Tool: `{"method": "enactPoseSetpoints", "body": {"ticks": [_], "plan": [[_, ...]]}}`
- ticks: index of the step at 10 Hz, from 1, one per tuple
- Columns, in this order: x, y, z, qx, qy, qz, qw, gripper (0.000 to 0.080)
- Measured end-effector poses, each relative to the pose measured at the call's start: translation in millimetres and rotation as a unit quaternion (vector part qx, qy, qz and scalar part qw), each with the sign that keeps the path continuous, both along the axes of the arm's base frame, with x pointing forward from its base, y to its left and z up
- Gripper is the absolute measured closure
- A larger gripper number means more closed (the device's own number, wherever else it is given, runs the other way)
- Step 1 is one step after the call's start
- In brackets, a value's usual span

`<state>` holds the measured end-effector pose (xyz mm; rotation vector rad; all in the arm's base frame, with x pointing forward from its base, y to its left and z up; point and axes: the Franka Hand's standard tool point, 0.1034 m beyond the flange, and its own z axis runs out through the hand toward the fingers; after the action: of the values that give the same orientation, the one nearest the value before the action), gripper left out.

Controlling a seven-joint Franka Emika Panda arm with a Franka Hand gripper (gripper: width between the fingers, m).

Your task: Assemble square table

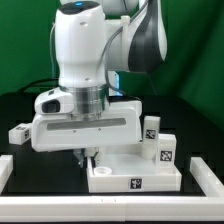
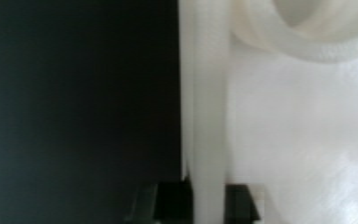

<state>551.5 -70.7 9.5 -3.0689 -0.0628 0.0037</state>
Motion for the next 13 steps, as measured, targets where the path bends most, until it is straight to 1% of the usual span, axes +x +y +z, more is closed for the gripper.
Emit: {"method": "enactPoseSetpoints", "body": {"ticks": [2,3,4,5,6,7,8,9,10,11,12,13], "plan": [[-0.4,-2.0,0.0,-0.008,-0.002,0.082,0.997,0.0742],[0.0,-2.1,0.3,-0.008,-0.001,0.100,0.995,0.0742],[9.7,0.1,4.3,-0.010,0.007,0.169,0.986,0.0743],[27.9,7.4,7.1,-0.014,0.002,0.226,0.974,0.0743],[42.4,17.2,7.7,-0.014,-0.012,0.268,0.963,0.0743],[57.8,31.6,10.6,-0.026,-0.024,0.340,0.940,0.0743],[65.0,39.4,13.0,-0.044,-0.026,0.393,0.918,0.0743],[63.2,36.2,11.6,-0.045,-0.024,0.411,0.910,0.0743],[62.6,32.0,11.3,-0.048,-0.021,0.445,0.894,0.0743],[63.2,32.8,11.7,-0.052,-0.019,0.475,0.878,0.0743],[73.0,44.7,16.7,-0.062,-0.025,0.526,0.848,0.0743],[88.5,57.4,20.6,-0.066,-0.035,0.575,0.815,0.0743]]}}
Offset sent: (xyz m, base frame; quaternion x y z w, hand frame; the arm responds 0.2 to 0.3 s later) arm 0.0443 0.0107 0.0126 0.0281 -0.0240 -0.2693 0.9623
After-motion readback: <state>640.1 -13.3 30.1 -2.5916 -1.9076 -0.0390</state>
